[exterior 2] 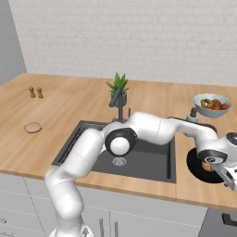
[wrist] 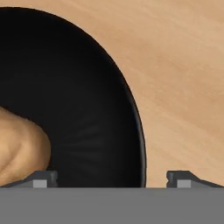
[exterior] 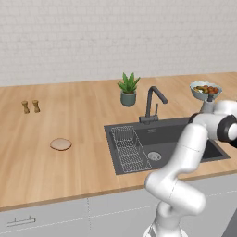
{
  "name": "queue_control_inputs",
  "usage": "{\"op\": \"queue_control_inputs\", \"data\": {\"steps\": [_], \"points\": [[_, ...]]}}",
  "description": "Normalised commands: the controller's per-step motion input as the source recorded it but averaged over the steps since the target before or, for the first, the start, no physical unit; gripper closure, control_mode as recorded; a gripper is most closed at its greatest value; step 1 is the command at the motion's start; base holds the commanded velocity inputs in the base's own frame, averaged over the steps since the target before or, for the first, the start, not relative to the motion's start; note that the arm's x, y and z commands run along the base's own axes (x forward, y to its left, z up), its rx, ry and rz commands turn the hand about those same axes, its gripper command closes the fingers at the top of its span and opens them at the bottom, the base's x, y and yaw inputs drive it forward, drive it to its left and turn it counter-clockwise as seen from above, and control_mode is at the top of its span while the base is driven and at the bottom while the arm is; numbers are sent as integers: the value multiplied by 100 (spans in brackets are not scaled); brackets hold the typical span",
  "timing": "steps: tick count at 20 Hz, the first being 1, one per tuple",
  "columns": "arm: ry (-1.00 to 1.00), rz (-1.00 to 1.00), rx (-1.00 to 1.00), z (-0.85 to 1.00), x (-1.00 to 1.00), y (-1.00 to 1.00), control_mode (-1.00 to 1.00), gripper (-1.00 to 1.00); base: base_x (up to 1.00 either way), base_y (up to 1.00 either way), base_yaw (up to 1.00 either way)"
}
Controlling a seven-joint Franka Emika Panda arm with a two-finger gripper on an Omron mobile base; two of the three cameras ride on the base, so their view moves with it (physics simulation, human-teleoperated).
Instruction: Pick the squash from the sink and place it in the bowl. Then pick the bowl and place it in the microwave. Then close the microwave door and press the start button.
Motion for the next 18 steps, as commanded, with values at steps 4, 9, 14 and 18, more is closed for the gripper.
{"op": "queue_control_inputs", "data": {"steps": [4,9,14,18], "points": [[0,-20,22,-19,0,0,-100,-100,0,0,0],[0,-17,21,-11,0,0,-100,-100,0,0,0],[-5,-17,14,-8,-2,7,-100,100,0,0,0],[-12,-7,1,24,0,43,-100,100,0,0,0]]}}
